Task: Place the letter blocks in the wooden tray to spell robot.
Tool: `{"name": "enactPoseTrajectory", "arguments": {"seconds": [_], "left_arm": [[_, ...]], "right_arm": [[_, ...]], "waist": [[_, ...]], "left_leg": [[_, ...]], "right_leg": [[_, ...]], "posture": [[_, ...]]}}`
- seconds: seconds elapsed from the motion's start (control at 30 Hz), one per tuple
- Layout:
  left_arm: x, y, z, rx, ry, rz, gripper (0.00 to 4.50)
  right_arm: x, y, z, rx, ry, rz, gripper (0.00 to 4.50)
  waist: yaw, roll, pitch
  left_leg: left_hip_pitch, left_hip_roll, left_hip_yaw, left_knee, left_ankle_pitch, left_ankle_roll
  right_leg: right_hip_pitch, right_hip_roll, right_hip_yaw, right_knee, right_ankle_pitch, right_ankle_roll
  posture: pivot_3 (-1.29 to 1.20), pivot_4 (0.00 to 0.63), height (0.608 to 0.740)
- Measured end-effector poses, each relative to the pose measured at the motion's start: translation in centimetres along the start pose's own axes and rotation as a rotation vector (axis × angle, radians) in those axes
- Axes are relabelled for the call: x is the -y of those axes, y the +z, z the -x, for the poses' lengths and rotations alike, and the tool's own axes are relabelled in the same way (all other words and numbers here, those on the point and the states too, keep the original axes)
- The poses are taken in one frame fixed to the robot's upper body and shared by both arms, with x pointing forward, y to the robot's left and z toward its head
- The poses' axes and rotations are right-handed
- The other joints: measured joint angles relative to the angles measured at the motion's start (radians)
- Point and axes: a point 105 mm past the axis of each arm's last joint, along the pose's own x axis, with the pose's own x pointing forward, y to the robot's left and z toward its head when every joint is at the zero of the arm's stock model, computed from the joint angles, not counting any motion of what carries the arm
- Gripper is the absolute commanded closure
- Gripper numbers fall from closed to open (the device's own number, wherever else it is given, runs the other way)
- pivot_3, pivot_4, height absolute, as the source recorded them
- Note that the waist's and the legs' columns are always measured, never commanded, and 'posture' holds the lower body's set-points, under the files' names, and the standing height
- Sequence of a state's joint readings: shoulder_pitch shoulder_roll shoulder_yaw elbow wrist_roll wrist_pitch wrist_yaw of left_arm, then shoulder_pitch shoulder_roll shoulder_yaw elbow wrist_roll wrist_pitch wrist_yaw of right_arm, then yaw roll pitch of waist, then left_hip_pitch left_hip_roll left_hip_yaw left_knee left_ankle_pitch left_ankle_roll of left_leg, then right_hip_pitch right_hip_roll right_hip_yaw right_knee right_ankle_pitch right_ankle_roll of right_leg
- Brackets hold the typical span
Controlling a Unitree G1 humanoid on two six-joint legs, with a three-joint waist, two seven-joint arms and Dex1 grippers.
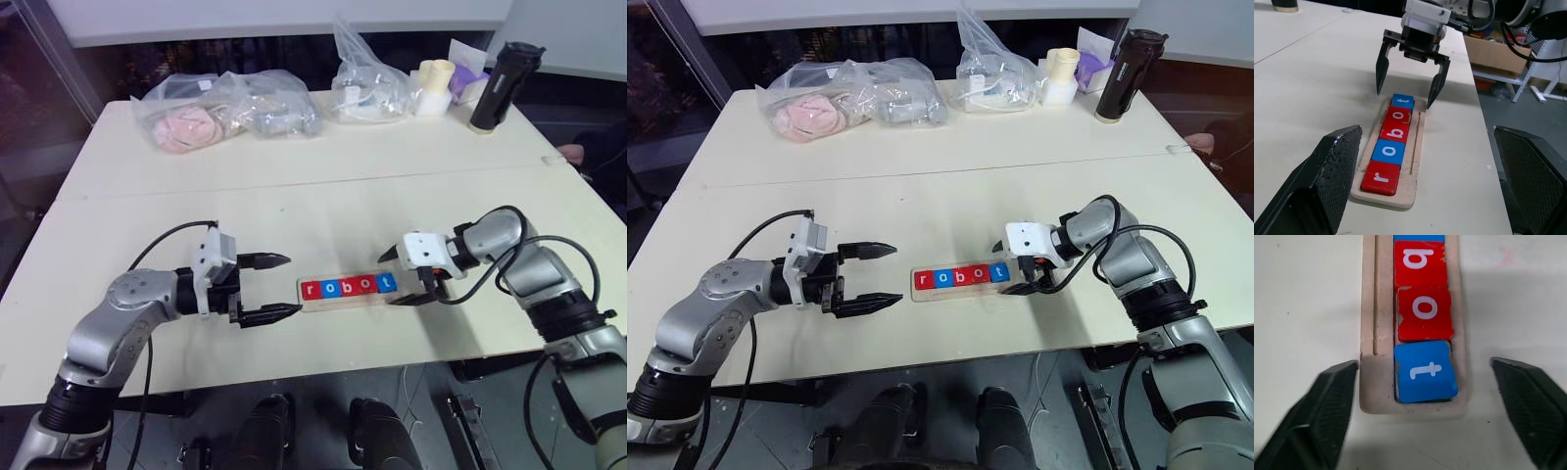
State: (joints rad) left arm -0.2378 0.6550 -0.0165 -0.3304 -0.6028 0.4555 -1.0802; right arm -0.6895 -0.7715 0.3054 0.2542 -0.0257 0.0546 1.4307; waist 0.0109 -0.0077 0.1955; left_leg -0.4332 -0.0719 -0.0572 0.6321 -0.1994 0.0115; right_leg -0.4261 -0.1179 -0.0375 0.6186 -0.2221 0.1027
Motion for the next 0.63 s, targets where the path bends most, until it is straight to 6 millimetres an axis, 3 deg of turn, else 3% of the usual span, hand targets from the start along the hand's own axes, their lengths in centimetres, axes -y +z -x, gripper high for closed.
{"name": "enactPoseTrajectory", "arguments": {"seconds": [0.23, 0.47, 0.63], "left_arm": [[-0.1, -0.1, 0.0, -0.004, 0.009, 0.005, 0.0], [-0.4, -1.3, 0.7, -0.067, 0.077, 0.041, 0.0], [-0.6, -1.5, 0.9, -0.091, 0.095, 0.029, 0.0]], "right_arm": [[1.0, 0.7, 2.3, 0.032, -0.133, -0.036, 0.04], [-1.4, -0.6, 3.9, 0.037, -0.232, -0.163, 0.04], [-2.0, -0.4, 4.5, 0.057, -0.283, -0.218, 0.04]], "waist": [[0.004, 0.0, 0.0], [0.002, 0.0, 0.0], [0.002, 0.0, 0.0]], "left_leg": [[0.0, 0.0, 0.0, 0.0, 0.0, 0.0], [0.0, 0.0, 0.0, 0.0, 0.0, 0.0], [0.0, 0.001, 0.0, 0.0, 0.0, 0.0]], "right_leg": [[0.0, 0.0, 0.0, 0.0, 0.0, 0.0], [0.0, -0.001, 0.002, 0.0, 0.0, 0.0], [0.0, -0.001, 0.002, 0.001, 0.0, -0.001]], "posture": [[0.0, 0.15, 0.725], [0.0, 0.15, 0.725], [0.0, 0.15, 0.725]]}}
